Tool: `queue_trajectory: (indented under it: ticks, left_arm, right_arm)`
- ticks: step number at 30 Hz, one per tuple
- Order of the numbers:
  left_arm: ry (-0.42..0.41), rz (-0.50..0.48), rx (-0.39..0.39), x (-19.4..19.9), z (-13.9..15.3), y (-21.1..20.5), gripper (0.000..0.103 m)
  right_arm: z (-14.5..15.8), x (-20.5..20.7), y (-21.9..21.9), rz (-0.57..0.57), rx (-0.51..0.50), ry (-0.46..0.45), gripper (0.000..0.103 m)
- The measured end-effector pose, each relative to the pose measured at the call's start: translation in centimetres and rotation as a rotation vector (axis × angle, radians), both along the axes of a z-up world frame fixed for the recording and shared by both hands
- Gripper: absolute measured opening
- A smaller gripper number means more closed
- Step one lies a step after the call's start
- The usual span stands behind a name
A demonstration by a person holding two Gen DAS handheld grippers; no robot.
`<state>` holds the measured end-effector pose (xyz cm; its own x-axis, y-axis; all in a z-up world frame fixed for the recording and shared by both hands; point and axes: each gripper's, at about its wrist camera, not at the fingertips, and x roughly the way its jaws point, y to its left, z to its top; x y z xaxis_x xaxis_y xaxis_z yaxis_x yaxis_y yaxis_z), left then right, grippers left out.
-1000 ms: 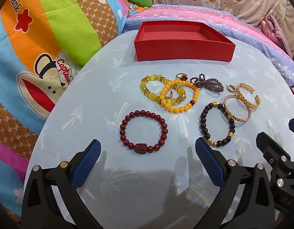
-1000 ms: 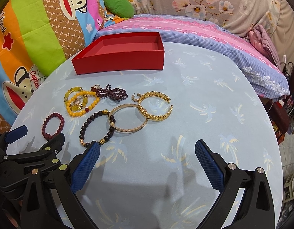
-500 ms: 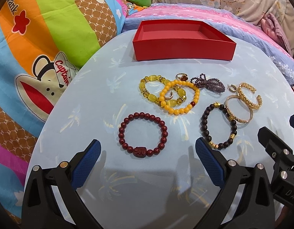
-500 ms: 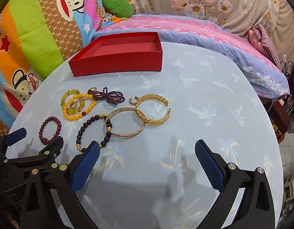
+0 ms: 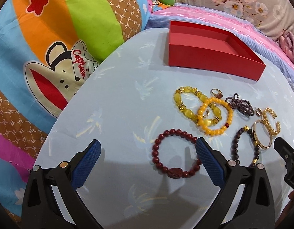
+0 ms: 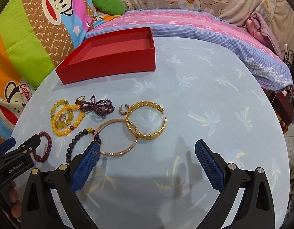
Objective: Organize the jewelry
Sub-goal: 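Grasp the dark red bead bracelet with the left tool while the right tool grasps the twisted gold cuff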
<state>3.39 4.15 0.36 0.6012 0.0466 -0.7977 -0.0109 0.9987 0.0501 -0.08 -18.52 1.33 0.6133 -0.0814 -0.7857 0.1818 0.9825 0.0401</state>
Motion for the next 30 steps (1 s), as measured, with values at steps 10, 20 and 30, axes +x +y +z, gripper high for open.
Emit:
queue_trajectory:
  ticks: [10,20,30]
  left_arm:
    - [0.03,-0.008,-0.013,0.6,-0.7,0.0,0.095]
    - [0.047,-0.058,-0.018,0.3,-1.0,-1.7,0.095]
    - [0.046,-0.068,-0.008,0.2,-0.9,-2.2,0.095]
  right_arm:
    - [-1.0,1.9,0.6,0.018,0.017,0.024,0.088]
    - [-1.6,3.3,-0.2,-0.007,0.061,0.034,0.075]
    - [-1.7,3.8,-0.2,0.011,0.038,0.019,0.054]
